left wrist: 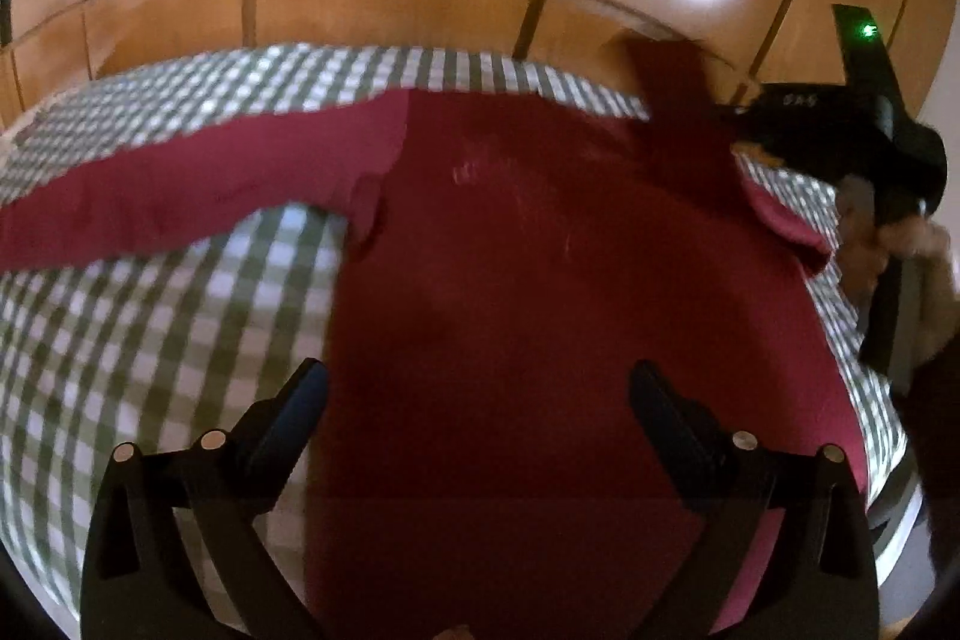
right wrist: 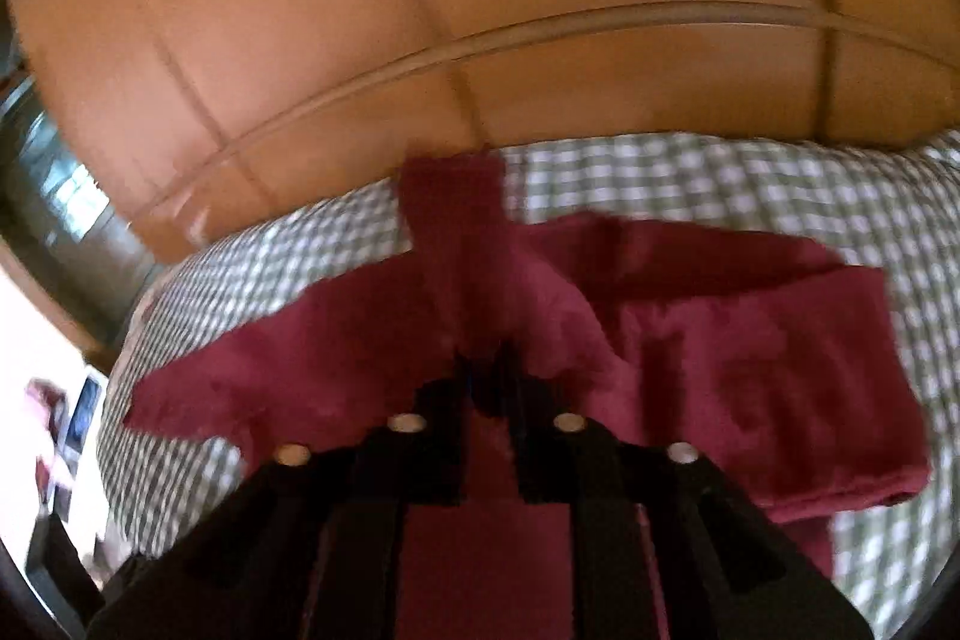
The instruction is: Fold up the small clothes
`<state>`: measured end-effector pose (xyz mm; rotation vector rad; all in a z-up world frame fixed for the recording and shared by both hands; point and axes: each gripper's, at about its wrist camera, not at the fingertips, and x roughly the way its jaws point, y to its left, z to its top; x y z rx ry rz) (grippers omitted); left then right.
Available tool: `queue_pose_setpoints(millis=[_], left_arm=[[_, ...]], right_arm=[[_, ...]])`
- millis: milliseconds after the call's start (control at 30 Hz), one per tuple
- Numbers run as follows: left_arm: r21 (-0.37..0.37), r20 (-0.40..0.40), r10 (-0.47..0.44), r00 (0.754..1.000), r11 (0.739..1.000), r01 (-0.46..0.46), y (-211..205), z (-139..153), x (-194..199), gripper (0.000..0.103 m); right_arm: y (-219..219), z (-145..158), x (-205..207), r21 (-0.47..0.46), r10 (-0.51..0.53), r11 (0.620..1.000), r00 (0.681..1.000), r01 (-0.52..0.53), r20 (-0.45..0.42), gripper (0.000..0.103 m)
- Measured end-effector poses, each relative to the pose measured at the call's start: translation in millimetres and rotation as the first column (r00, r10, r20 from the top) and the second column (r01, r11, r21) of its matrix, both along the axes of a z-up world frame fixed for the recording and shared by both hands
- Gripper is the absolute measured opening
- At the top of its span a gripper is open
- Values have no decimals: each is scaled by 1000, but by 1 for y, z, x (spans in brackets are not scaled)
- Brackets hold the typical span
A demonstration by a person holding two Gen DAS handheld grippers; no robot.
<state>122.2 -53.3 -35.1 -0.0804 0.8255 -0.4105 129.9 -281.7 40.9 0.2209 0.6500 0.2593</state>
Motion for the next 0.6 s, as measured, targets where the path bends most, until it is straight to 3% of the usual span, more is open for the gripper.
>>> queue_pose_setpoints(millis=[33, 67, 233, 267, 300, 367, 467, 533, 600], left_arm=[[-10, 0, -10, 1000, 1000, 10, 0, 2, 3, 99], [-27, -16, -24, 1000, 999, 23, 0, 4, 7, 99], [-135, -78, 26, 997, 990, -37, 4, 7, 33, 99], [-154, -88, 29, 996, 987, -43, 3, 6, 39, 93], [-172, -102, 29, 994, 984, -46, 1, 5, 45, 81], [-178, -136, 4, 991, 984, -29, -9, 0, 59, 71], [-178, -155, -29, 987, 984, 1, -28, -8, 76, 70], [-181, -174, -81, 981, 982, 49, -50, -13, 90, 60], [-166, -180, -105, 978, 983, 75, -68, -17, 100, 59]], right_arm=[[4, 2, -6, -2, -3, 1000, 1000, 3, 24, 61], [3, 3, -11, -4, -9, 1000, 999, 9, 37, 64], [-28, 0, -48, 60, -60, 997, 997, 57, 39, 72], [-39, -2, -54, 72, -72, 995, 997, 70, 32, 72], [-51, -6, -61, 83, -84, 993, 996, 82, 21, 72], [-74, -17, -78, 105, -118, 987, 993, 118, -8, 72], [-102, -32, -99, 129, -166, 977, 985, 170, -44, 74], [-119, -39, -110, 148, -196, 968, 979, 202, -58, 77], [-134, -44, -115, 175, -215, 959, 975, 222, -61, 78]])
